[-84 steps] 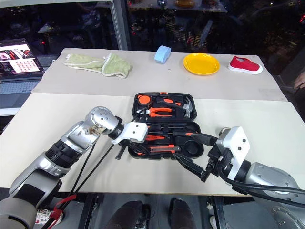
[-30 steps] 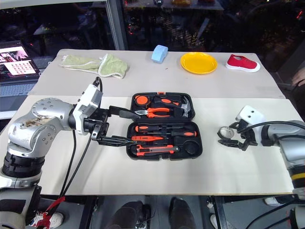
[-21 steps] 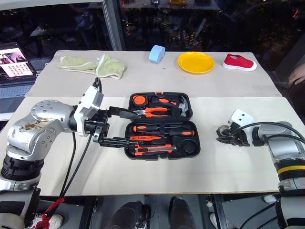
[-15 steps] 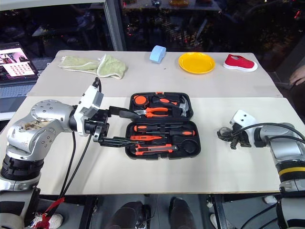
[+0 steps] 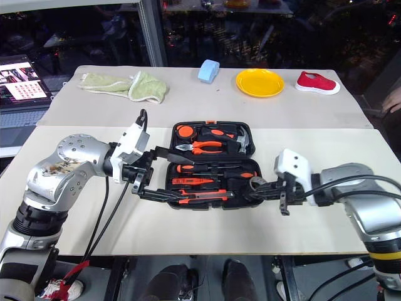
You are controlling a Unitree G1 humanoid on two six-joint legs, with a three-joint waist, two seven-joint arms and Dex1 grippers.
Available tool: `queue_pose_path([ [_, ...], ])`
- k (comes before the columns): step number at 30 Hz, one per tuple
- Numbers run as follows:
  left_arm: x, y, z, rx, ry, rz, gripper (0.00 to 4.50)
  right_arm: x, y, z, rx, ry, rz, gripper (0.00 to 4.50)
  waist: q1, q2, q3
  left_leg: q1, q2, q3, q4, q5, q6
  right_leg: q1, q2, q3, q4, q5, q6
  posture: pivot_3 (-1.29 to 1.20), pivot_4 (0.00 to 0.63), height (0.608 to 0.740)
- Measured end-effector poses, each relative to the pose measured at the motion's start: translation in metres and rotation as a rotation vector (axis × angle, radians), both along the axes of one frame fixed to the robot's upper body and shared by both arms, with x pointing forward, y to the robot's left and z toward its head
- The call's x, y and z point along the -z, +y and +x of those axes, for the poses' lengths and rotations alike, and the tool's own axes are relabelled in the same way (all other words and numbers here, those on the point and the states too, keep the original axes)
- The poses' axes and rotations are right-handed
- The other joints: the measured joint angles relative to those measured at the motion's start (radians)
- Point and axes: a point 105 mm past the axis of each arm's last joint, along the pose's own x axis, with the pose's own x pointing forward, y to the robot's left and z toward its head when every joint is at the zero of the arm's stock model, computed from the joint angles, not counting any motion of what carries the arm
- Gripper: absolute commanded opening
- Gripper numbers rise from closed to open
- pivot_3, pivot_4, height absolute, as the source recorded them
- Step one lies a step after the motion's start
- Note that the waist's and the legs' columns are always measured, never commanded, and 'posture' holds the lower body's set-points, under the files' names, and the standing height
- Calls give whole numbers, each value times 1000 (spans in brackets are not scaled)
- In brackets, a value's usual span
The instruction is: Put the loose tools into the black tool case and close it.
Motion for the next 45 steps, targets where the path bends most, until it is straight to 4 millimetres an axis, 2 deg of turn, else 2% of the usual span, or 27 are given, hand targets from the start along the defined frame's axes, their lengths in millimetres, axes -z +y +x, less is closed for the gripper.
queue_pose_path([
  [5,-3,-3,2,11,-25,-2,4500,5,0,7,25,-12,-30,25,-1,0,0,0,0,0,0,1,1,-1,0,0,0,0,0,0,150,732],
  [13,-1,-5,3,9,-11,-8,4500,14,6,-1,3,22,-44,25,-2,0,0,0,0,0,0,1,1,-1,0,0,0,0,0,0,150,732],
  [15,0,-6,5,6,-7,-10,4500,15,6,-2,11,23,-49,785,-1,0,0,0,0,0,0,1,1,-1,0,0,0,0,0,0,150,732],
  [17,0,-8,5,11,-6,-16,4500,15,6,-2,21,12,-64,1268,1,0,0,0,0,0,0,1,1,0,0,0,0,0,0,0,150,732],
  [18,-1,-9,6,13,-8,-19,4500,14,5,-2,25,2,-75,1716,1,0,0,0,0,0,0,1,1,0,0,0,0,0,0,0,150,732],
  [23,-1,-8,8,10,-16,-17,4500,9,4,0,61,-35,-97,3385,1,0,0,0,0,0,0,1,1,0,0,-1,0,0,0,0,150,732],
  [25,0,-8,8,12,-13,-17,4500,12,8,-7,50,3,-80,4148,1,0,0,0,0,0,0,1,1,0,0,-1,0,0,0,0,150,732],
  [26,0,-8,9,11,-8,-16,4500,13,10,-12,45,31,-64,4383,2,0,0,-1,0,0,0,1,1,-1,0,-1,0,0,0,0,150,732],
  [29,1,-6,11,1,0,-15,4500,0,13,-17,50,44,-4,4458,0,0,0,-1,0,0,1,1,1,-1,0,0,0,0,0,0,150,732],
  [30,3,-5,13,-11,6,-15,4500,-14,10,-17,68,21,27,4458,1,0,0,-1,0,0,1,1,1,0,0,0,0,0,0,0,150,732],
  [33,11,4,30,-120,16,5,4500,-40,-6,-11,163,-36,81,4458,1,0,0,-1,0,0,0,1,1,0,0,-1,0,0,0,0,150,732],
  [35,14,8,36,-161,11,14,4500,-47,-14,-8,217,-47,108,4458,1,0,0,-1,0,0,0,1,1,-1,0,0,0,0,0,0,150,732],
  [38,11,7,34,-149,12,2,4500,-46,-15,-6,247,-34,144,4458,0,0,0,-1,0,0,0,0,2,-1,0,0,0,0,0,0,150,732],
  [44,4,-2,22,-74,5,-17,4500,-25,3,-2,213,3,140,4458,-3,0,0,-1,0,0,0,0,2,-1,0,0,0,0,0,0,150,732],
  [45,4,-2,21,-71,5,-16,4500,-22,5,0,214,-4,133,4227,-4,0,0,-1,0,0,0,0,2,-1,0,0,0,0,0,0,150,732],
])
